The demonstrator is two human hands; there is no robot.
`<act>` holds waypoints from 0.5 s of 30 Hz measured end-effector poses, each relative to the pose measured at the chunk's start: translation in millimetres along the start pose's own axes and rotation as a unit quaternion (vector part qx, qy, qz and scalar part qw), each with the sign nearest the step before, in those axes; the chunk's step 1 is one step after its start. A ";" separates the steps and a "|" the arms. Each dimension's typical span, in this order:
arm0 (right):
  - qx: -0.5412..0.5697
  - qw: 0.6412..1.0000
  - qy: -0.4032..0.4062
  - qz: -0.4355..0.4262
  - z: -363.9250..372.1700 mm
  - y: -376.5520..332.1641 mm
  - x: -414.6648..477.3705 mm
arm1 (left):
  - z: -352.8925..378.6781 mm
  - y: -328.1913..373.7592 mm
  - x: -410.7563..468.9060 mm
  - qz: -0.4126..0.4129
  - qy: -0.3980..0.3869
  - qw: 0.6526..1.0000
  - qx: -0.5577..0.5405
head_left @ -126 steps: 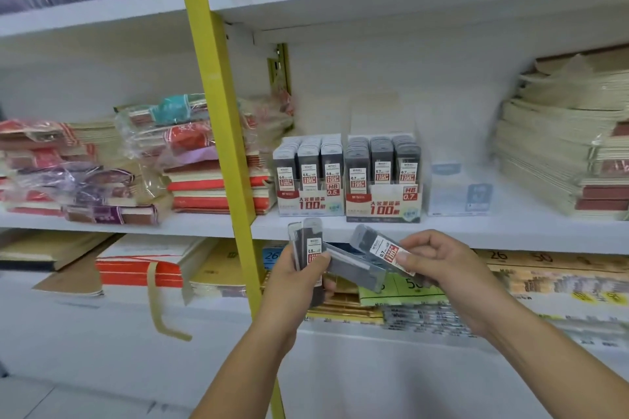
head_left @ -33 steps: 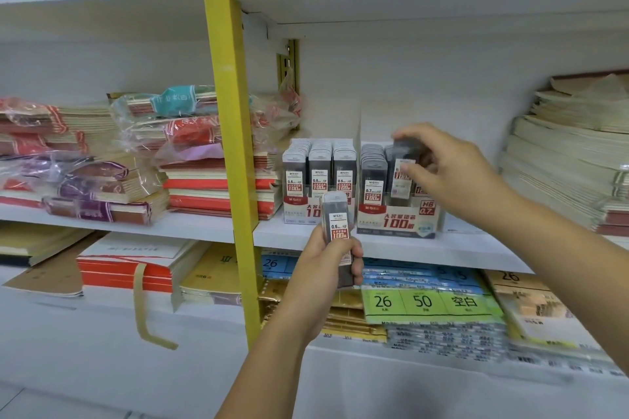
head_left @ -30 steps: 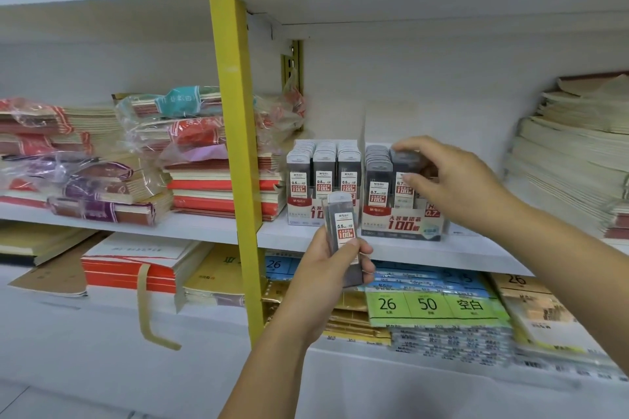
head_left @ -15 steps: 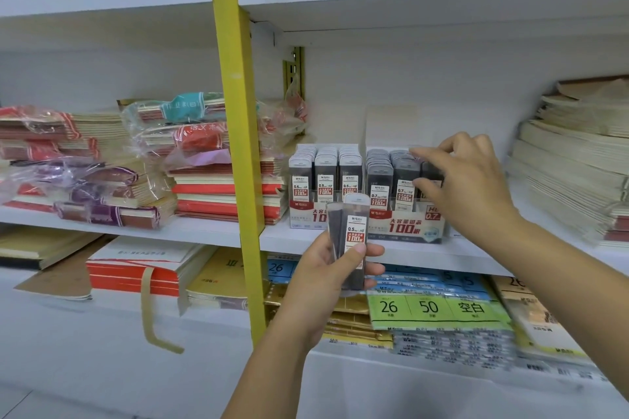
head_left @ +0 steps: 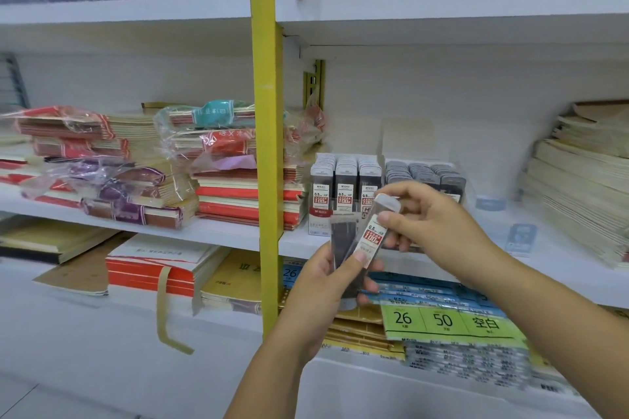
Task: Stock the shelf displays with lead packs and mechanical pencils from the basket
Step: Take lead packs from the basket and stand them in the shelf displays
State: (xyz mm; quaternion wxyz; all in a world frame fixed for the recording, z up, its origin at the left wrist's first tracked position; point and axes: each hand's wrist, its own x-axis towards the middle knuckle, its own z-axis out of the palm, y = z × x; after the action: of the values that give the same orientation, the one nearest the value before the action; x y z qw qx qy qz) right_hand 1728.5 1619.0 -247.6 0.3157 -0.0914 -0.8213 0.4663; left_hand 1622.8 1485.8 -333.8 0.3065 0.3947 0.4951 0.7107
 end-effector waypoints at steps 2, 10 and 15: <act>0.011 1.000 0.018 -0.008 -1.7 -3.8 6.1 | -8.1 1.0 -0.9 -0.008 0.014 1.000 -0.011; -0.245 0.947 0.112 -0.177 -4.2 -31.2 43.0 | -34.8 2.5 3.3 -0.006 0.096 0.995 0.026; -0.385 0.902 0.055 -0.189 3.9 -27.8 67.2 | -42.0 2.9 5.9 0.005 0.122 0.992 0.016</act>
State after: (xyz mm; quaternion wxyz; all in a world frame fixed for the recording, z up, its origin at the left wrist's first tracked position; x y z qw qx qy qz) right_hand 1677.5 1630.8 -197.0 0.3826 -0.0742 -0.9201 0.0400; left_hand 1583.4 1470.4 -337.9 0.2338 0.3125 0.5380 0.7471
